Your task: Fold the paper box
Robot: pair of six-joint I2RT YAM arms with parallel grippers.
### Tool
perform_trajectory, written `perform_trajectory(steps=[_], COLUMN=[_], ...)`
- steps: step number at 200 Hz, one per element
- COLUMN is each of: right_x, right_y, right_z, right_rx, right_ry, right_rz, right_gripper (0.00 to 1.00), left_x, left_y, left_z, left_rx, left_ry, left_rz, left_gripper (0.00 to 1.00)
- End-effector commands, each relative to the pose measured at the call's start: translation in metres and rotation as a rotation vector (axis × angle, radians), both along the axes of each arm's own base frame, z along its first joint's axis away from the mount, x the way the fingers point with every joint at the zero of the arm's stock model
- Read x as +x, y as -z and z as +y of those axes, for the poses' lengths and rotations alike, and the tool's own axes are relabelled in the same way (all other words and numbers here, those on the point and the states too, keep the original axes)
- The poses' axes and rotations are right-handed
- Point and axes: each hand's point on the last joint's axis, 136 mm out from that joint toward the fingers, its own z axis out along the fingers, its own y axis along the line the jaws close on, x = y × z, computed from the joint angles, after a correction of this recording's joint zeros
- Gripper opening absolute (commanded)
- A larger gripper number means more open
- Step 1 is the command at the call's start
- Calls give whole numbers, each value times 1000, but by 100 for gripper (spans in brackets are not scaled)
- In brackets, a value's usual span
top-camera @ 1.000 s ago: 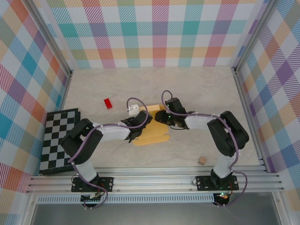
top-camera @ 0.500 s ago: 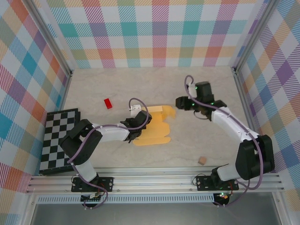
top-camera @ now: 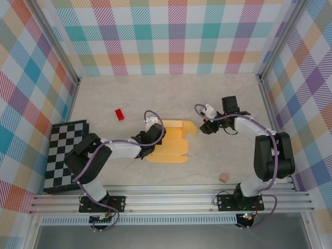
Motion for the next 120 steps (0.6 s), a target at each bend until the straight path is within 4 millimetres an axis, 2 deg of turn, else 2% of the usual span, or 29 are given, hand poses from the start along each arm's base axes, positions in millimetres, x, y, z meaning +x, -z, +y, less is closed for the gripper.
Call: perform_trajectory(steps=[1,23,51,90,120], right_x=[-7,-12,-19,-34,-51], right_y=[-8,4,8,9,3], right_z=[21,24,39,65,80], right_rx=[50,19,14,26,57], right_ry=[-192,-244,-323,-427,-508], right_rz=[-87,-84,-81,-81,-68], right_gripper=[50,50,50,49,46], left_x=[-2,-2,-2,-1,-1], left_y=[-6,-7,-9,-10,-10], left_z=[-2,-4,-6,-12,-13], left_rx=[-6,-12,-25,-43,-47], left_ry=[46,59,68,84,86], left_rz=[-14,-16,-18,-17,-13], left_gripper=[0,0,0,0,0])
